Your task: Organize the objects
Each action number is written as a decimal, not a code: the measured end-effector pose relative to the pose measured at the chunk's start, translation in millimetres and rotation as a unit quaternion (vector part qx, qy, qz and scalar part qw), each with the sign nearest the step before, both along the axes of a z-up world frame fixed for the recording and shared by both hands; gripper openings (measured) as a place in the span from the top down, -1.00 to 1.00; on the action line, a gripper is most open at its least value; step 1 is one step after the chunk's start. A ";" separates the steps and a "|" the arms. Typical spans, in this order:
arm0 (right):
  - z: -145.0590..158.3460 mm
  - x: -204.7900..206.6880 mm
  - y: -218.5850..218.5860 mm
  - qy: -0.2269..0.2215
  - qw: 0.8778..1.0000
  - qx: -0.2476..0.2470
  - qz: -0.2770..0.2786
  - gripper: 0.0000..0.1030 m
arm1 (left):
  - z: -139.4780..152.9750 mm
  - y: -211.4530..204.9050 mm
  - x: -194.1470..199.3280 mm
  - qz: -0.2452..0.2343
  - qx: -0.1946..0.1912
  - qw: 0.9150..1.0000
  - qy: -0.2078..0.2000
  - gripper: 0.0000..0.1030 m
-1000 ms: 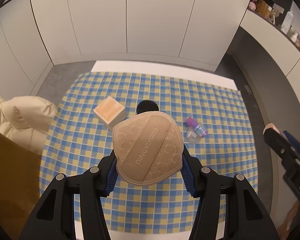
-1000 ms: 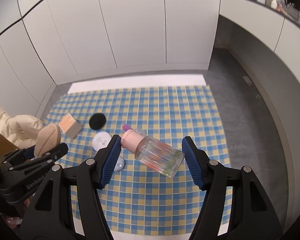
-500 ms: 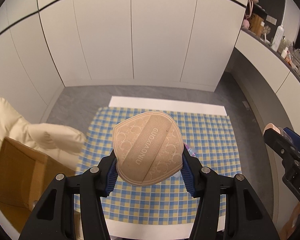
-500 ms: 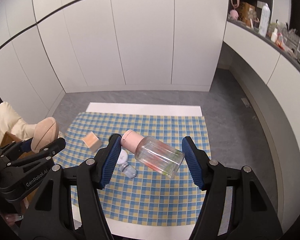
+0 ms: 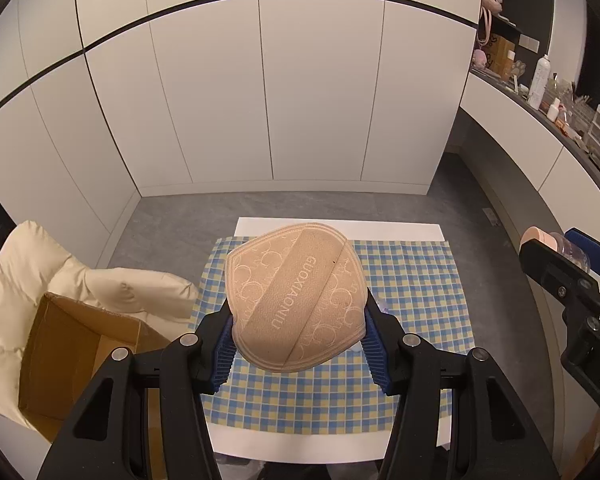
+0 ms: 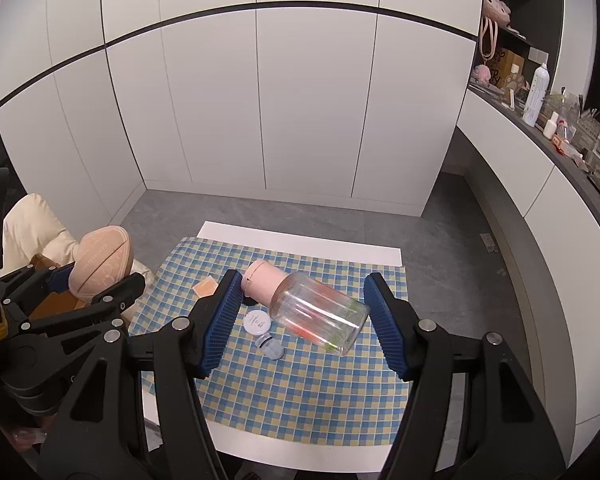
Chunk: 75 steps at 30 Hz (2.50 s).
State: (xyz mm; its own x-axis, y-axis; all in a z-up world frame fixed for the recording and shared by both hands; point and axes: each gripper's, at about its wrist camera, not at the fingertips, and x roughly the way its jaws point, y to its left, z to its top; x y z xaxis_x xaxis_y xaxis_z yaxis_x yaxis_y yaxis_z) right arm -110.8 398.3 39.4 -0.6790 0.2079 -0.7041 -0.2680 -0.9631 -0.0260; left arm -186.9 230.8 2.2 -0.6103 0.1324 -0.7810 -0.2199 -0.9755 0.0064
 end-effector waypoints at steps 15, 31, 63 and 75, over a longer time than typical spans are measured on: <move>-0.6 16.7 -0.1 -0.003 1.000 -0.008 -0.003 -0.27 | 6.0 4.2 24.2 -0.016 -0.005 1.000 -0.001 -0.06; -6.9 57.3 -18.0 0.000 1.000 -0.021 0.007 -0.27 | 12.6 -5.3 71.6 -0.023 -0.005 1.000 0.008 -0.06; -28.2 182.1 -75.8 -0.003 0.999 -0.028 0.023 -0.27 | 19.5 -52.5 209.4 -0.030 0.007 0.999 0.042 -0.06; -47.2 212.7 -94.4 -0.018 0.999 -0.030 0.037 -0.27 | 19.0 -73.4 240.2 -0.026 0.013 0.998 0.051 -0.06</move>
